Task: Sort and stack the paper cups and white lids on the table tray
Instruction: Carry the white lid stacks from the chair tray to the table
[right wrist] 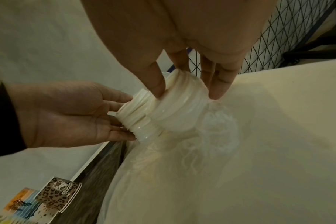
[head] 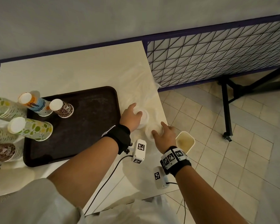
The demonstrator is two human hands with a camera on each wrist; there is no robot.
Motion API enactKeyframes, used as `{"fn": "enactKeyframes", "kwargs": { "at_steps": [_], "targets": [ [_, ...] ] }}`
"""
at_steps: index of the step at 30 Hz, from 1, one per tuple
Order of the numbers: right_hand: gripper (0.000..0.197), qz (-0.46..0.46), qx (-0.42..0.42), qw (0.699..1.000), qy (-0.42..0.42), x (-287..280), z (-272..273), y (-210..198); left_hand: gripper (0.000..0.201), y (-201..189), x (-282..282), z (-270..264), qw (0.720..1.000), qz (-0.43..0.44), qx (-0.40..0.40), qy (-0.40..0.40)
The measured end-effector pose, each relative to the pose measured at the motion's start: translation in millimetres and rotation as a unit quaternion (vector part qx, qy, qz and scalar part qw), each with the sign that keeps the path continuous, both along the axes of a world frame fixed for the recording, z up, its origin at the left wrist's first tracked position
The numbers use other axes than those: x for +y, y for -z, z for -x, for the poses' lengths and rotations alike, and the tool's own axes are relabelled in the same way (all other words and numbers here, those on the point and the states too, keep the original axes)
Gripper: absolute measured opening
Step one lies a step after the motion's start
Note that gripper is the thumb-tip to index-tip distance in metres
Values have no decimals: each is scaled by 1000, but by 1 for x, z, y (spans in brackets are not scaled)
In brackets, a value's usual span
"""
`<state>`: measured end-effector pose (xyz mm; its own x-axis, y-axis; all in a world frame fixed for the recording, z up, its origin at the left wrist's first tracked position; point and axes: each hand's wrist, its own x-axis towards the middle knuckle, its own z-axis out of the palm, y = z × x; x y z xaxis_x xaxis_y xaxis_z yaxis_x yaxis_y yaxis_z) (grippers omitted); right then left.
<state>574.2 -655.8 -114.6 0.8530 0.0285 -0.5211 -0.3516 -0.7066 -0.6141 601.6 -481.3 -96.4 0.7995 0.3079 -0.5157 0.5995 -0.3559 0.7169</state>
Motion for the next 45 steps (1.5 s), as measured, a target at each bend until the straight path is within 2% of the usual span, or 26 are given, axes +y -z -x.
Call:
{"fn": "enactKeyframes", "kwargs": {
  "at_steps": [8, 14, 20, 22, 25, 28, 34, 39, 41, 45],
  "targets": [
    [61, -29, -8, 999, -12, -1, -2, 4, 52, -4, 10, 4, 999, 34, -32, -18],
    [59, -24, -22, 999, -16, -5, 2, -17, 48, -23, 22, 9, 997, 40, -54, -48],
    [45, -33, -144, 989, -19, -6, 16, -66, 38, -70, 56, 52, 991, -33, -118, -47],
    [36, -60, -190, 979, -42, 0, 26, -81, 34, -88, 68, 80, 990, -52, -129, -40],
    [30, -110, -214, 966, -96, 18, 42, -103, 30, -109, 82, 125, 989, -56, -130, -35],
    [30, -158, -229, 941, -190, 56, 67, -127, 28, -130, 104, 186, 990, -51, -119, -55],
    [34, -231, -192, 888, -349, 155, 125, -161, 28, -170, 152, 310, 983, -81, -118, -114],
    [35, -266, -130, 831, -471, 253, 197, -189, 20, -201, 209, 420, 963, -96, -128, -217],
    [34, -277, -128, 817, -490, 269, 209, -198, 19, -203, 221, 437, 959, -86, -132, -237],
    [31, -305, -110, 784, -529, 344, 278, -217, 21, -207, 280, 514, 938, -96, -124, -308]
  ]
}}
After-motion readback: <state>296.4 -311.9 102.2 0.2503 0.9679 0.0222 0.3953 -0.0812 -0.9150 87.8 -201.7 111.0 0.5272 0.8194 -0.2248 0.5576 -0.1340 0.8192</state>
